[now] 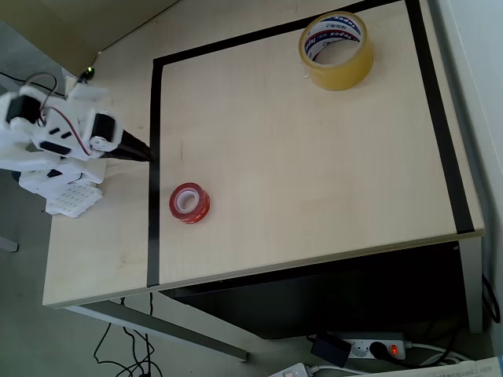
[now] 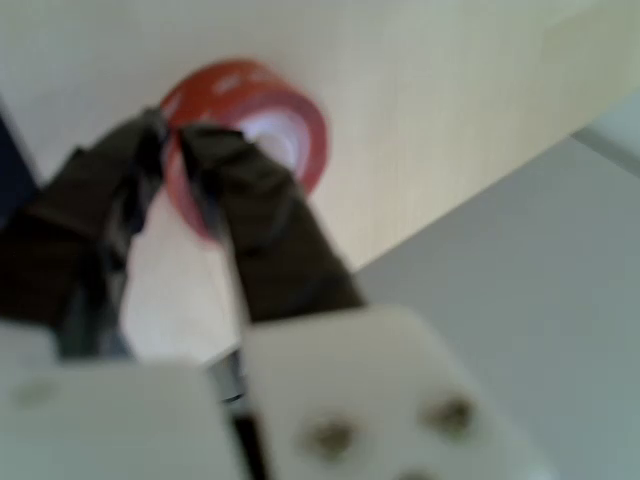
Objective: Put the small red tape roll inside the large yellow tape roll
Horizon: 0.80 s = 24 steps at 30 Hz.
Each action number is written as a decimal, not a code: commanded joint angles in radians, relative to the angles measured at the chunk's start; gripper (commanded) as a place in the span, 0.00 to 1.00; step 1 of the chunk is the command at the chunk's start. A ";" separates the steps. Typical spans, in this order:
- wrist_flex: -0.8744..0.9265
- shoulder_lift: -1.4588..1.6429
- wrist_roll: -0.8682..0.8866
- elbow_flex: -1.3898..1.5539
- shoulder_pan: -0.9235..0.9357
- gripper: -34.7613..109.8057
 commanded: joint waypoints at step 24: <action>0.006 -0.922 -0.293 -0.520 0.333 0.39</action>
